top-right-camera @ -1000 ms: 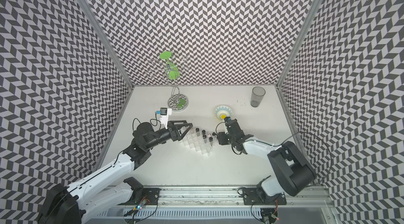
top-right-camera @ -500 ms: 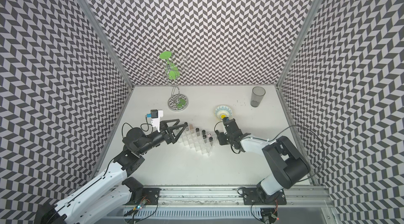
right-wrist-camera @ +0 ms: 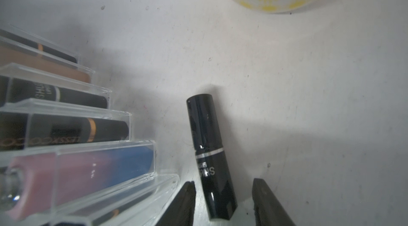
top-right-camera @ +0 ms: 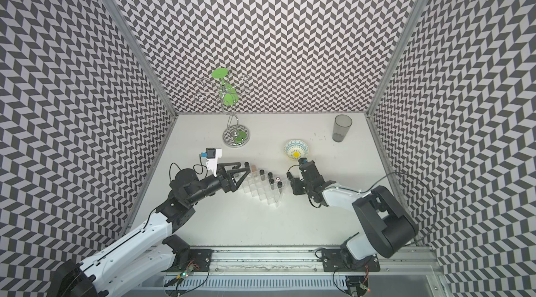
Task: Arrange the lipsticks in the organizer
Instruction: Pick up the lipstick at the center of the board.
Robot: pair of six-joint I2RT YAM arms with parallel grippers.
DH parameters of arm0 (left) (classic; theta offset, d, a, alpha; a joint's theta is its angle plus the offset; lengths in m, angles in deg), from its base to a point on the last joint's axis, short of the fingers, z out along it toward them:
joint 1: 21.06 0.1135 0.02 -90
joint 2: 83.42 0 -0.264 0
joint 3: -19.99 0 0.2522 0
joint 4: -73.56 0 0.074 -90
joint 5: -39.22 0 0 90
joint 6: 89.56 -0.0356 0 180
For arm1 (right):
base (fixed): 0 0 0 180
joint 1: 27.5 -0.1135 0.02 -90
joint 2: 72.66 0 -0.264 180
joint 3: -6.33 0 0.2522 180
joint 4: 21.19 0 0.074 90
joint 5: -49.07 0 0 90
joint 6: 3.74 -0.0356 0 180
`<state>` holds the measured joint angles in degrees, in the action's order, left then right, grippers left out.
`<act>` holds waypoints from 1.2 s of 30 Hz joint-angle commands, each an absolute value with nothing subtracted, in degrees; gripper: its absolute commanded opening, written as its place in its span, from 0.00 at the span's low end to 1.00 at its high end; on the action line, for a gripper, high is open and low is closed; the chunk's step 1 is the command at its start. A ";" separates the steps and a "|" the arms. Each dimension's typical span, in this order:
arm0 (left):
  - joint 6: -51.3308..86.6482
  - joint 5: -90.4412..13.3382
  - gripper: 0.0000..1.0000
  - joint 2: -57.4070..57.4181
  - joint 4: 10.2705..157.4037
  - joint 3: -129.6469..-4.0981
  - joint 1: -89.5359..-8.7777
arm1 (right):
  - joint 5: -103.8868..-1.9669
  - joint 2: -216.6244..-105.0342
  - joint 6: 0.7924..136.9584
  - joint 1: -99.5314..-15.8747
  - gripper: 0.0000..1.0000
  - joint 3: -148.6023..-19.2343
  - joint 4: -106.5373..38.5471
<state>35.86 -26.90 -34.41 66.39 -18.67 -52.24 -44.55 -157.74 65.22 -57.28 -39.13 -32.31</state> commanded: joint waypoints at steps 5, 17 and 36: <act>34.98 -26.69 1.00 -35.96 65.66 -18.27 -52.00 | -42.60 -162.30 64.48 -58.24 0.41 -39.91 -35.97; 34.00 -25.34 1.00 -35.79 62.71 -16.54 -52.06 | -44.48 -155.65 64.56 -58.38 0.16 -42.69 -44.77; -23.46 -54.30 1.00 -28.38 74.24 -23.98 -79.40 | -71.03 -134.07 74.86 -58.45 0.16 -57.92 -84.39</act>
<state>-12.16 -45.79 -29.97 71.66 -21.76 -78.97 -65.72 -134.51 71.63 -58.13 -55.81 -77.43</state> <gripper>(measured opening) 0.995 0.214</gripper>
